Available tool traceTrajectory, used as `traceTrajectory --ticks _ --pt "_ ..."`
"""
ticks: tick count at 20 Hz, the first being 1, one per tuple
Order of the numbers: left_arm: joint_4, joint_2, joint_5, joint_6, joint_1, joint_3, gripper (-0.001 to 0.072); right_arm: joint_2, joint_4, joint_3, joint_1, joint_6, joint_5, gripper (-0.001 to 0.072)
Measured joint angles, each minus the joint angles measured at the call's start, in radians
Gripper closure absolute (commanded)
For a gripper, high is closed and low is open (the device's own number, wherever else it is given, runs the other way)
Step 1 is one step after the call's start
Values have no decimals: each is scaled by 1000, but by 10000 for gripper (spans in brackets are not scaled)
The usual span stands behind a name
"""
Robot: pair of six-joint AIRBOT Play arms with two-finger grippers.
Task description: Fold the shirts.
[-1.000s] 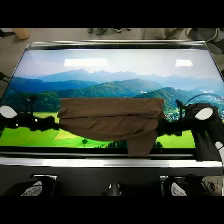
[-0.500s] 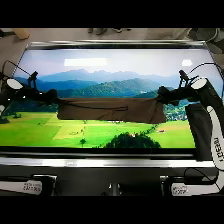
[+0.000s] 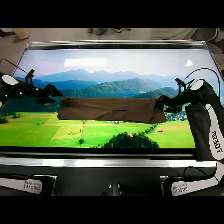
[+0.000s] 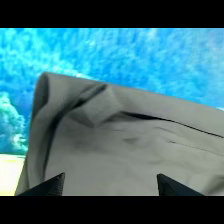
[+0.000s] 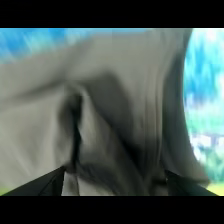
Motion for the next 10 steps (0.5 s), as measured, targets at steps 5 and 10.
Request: traceTrajectory --ticks 5,10 --pt "-3 114 -25 1 -25 5 44 -76 4 -1 35 -3 30 44" --pt "-3 185 -36 5 -116 1 656 -113 13 3 70 60 22 690"
